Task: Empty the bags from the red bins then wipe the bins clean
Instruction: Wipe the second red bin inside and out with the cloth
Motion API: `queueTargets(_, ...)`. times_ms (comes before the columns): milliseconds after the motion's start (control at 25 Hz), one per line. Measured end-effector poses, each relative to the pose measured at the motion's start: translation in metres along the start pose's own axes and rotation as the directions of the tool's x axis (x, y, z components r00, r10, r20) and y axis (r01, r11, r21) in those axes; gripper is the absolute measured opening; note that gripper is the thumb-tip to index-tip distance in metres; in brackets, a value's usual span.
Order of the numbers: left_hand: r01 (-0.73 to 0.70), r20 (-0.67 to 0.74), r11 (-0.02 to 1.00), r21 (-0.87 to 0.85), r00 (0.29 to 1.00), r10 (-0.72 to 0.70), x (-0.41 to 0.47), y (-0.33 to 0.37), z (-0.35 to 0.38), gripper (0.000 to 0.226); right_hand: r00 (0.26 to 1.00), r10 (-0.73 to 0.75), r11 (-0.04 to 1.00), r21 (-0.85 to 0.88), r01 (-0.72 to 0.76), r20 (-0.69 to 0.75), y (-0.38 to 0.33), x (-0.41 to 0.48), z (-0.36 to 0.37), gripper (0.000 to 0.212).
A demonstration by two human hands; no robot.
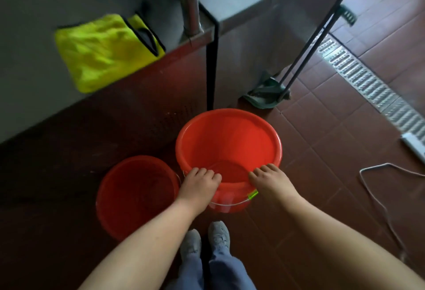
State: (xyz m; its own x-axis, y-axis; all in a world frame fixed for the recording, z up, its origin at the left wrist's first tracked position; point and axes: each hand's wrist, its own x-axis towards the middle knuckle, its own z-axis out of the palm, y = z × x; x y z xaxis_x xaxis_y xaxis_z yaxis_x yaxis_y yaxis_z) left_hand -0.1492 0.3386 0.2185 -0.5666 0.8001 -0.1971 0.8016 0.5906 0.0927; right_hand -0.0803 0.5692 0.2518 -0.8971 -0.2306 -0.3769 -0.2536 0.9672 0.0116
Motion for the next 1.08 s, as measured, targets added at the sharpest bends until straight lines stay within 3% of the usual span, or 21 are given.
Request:
queueTargets(160,0.033,0.013,0.999,-0.002,0.999,-0.033,-0.041,0.023,-0.129,0.023,1.000,0.020,0.999,-0.046,-0.020,0.006,-0.006,-0.060,-0.118,0.021)
queueTargets(320,0.095,-0.016,0.994,0.050,0.995,-0.094,-0.100,0.039,-0.237,0.027,0.999,0.008,0.998,-0.055,-0.010,-0.031,-0.033,-0.121,-0.216,0.028)
queueTargets(600,0.170,-0.183,0.971,0.170,0.973,-0.138,-0.251,0.050,-0.389,0.033,0.971,-0.088,0.985,-0.166,0.051,-0.224,-0.126,-0.211,-0.373,0.028)
queueTargets(840,0.299,-0.317,0.937,0.179,0.919,-0.233,-0.333,0.004,-0.482,0.030,0.890,-0.216,0.957,-0.268,0.112,-0.401,-0.195,-0.213,-0.482,0.030)
queueTargets(1080,0.454,-0.367,0.864,0.219,0.858,-0.358,-0.371,-0.081,-0.513,0.027,0.819,-0.314,0.933,-0.318,0.171,-0.480,-0.245,-0.126,-0.538,0.031)
